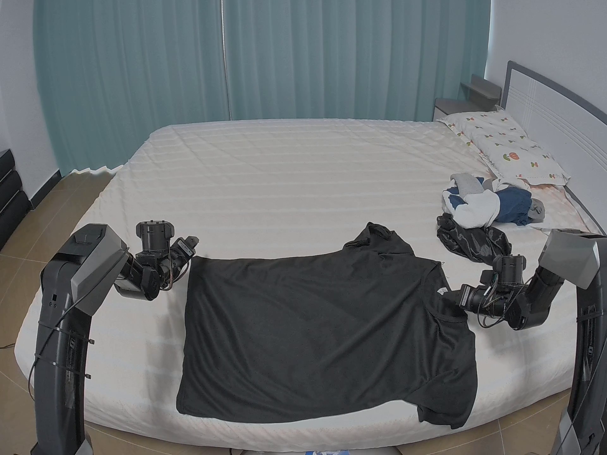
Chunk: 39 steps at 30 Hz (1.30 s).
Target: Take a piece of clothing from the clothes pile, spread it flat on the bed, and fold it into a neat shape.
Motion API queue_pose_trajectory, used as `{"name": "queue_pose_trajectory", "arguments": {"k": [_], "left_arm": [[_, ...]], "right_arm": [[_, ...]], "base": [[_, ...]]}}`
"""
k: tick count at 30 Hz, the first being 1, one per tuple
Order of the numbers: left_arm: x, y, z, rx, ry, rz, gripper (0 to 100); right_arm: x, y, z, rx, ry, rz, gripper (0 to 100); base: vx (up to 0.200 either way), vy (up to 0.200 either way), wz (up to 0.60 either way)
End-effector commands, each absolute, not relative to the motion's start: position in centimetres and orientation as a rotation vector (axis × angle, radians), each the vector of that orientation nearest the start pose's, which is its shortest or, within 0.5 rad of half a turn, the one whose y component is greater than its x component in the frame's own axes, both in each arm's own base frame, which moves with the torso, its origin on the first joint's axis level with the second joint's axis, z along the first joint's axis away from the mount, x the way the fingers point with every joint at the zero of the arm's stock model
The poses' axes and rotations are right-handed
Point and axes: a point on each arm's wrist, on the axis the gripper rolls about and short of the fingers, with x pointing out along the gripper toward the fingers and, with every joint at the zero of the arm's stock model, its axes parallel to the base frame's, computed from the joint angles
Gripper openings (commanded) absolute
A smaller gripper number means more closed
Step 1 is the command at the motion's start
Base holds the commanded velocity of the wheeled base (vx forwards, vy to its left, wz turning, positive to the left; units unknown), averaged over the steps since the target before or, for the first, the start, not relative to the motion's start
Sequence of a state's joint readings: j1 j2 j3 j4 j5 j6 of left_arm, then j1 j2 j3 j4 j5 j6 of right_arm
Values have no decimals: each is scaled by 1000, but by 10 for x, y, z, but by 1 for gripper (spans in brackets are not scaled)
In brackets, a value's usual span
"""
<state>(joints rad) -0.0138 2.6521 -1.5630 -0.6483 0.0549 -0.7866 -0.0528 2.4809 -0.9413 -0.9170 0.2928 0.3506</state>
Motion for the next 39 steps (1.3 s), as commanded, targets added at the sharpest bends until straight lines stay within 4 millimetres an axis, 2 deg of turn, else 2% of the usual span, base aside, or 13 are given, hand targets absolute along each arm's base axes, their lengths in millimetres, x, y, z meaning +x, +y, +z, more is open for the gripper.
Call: {"name": "queue_pose_trajectory", "arguments": {"k": [1, 10, 19, 29, 36, 37, 39], "left_arm": [[505, -6, -23, -758, 402, 212, 100], [504, -6, -23, -758, 405, 213, 100], [503, -7, -23, -758, 412, 213, 100], [503, -6, -24, -759, 413, 215, 100], [501, -6, -22, -759, 413, 215, 100], [501, -6, -21, -759, 410, 214, 100], [498, -6, -15, -783, 404, 219, 100]], "right_arm": [[400, -17, -52, 449, 659, 114, 0], [400, -32, -50, 457, 635, 77, 0], [399, -34, -49, 454, 631, 65, 0], [393, -58, -52, 463, 634, 5, 0], [392, -57, -49, 463, 628, 8, 0], [391, -57, -49, 463, 630, 9, 100], [386, -53, -38, 460, 619, 22, 100]], "base": [[0, 0, 0], [0, 0, 0], [0, 0, 0], [0, 0, 0], [0, 0, 0], [0, 0, 0], [0, 0, 0]]}}
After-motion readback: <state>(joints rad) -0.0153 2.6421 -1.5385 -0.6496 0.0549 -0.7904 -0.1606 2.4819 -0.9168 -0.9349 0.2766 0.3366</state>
